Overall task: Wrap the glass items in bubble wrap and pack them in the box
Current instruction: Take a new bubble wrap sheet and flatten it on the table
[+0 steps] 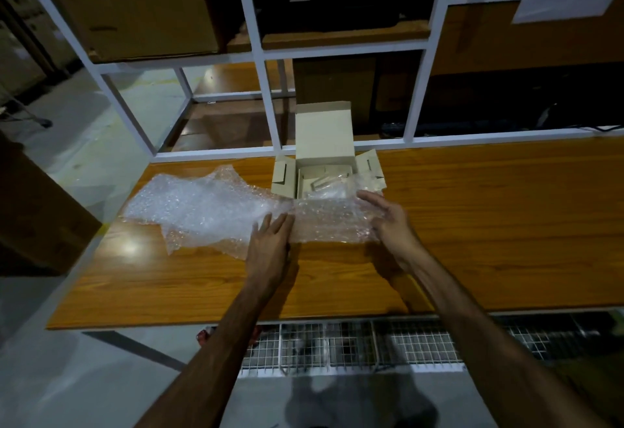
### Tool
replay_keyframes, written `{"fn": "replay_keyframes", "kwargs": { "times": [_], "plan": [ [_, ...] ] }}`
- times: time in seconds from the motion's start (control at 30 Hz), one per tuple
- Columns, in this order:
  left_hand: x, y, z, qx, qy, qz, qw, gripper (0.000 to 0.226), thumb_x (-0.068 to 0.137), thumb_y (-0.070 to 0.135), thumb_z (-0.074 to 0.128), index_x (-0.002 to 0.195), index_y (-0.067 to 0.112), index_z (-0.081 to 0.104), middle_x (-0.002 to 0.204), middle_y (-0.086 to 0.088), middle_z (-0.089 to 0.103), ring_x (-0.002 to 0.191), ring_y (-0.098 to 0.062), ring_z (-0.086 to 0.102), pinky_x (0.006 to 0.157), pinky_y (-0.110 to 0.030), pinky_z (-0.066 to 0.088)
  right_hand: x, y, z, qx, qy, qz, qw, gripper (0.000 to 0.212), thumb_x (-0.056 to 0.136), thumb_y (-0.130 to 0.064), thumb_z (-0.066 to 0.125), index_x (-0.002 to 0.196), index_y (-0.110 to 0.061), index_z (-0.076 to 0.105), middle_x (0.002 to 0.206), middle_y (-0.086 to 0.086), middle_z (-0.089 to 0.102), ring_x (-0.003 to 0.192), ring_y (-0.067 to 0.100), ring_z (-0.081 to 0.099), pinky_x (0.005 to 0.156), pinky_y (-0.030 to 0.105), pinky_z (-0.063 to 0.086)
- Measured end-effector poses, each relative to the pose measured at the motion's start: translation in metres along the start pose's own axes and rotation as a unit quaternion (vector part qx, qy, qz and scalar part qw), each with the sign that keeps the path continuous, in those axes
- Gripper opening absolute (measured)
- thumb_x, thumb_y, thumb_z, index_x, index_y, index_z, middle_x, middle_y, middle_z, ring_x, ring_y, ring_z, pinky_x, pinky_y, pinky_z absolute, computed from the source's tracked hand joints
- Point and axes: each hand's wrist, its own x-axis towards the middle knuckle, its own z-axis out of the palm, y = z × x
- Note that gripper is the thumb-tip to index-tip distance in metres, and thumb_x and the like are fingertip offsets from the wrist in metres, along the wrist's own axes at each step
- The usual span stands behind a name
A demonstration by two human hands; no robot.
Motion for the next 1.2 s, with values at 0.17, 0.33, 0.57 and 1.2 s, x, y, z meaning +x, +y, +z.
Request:
{"fn": "replay_keyframes", "kwargs": {
  "times": [0.17, 0.33, 0.57, 1.2],
  "plan": [
    [-0.008, 0.000, 0.026, 0.104, -0.072, -0.020, 0.992, 0.072, 0.101, 0.039, 0.063, 0.161, 0.014, 0.032, 0.167, -0.014, 0.036, 0.155, -0.044, 0.028, 0.127, -0.062, 0.022, -0.001, 0.029, -0.084, -0.153, 0.008, -0.028, 0.988, 0.075, 0.096, 0.018, 0.043, 0.150, -0.034, 0.050, 0.165, -0.009, 0.039, 0.061, 0.005, 0.061, 0.041, 0.017, 0.038],
    [-0.017, 0.028, 0.041, 0.145, -0.062, -0.009, 0.987, 0.068, 0.100, 0.045, 0.057, 0.157, 0.017, 0.033, 0.160, -0.018, 0.042, 0.151, -0.048, 0.033, 0.126, -0.063, 0.023, -0.002, 0.049, -0.158, -0.212, 0.013, 0.002, 0.977, 0.072, 0.098, 0.018, 0.045, 0.155, -0.025, 0.046, 0.165, -0.007, 0.034, 0.089, 0.000, 0.072, 0.051, 0.029, 0.056],
    [-0.027, 0.069, 0.078, 0.141, -0.096, -0.032, 0.985, 0.065, 0.101, 0.045, 0.030, 0.157, 0.014, 0.041, 0.161, -0.020, 0.042, 0.149, -0.051, 0.033, 0.125, -0.067, 0.022, 0.005, 0.102, -0.252, -0.356, -0.015, -0.011, 0.934, 0.067, 0.105, 0.001, 0.052, 0.162, -0.027, 0.032, 0.168, -0.008, 0.029, 0.145, 0.011, 0.046, 0.109, 0.023, 0.046],
    [0.034, 0.182, 0.110, 0.015, -0.072, 0.072, 0.995, 0.058, 0.110, 0.048, 0.020, 0.151, 0.017, 0.044, 0.160, -0.015, 0.042, 0.152, -0.032, 0.030, 0.130, -0.051, 0.021, 0.017, 0.109, -0.185, -0.492, 0.060, -0.130, 0.858, 0.039, 0.106, -0.028, 0.051, 0.144, -0.023, 0.054, 0.151, 0.003, 0.051, 0.127, 0.018, 0.054, 0.109, 0.044, 0.049]
  ]
}}
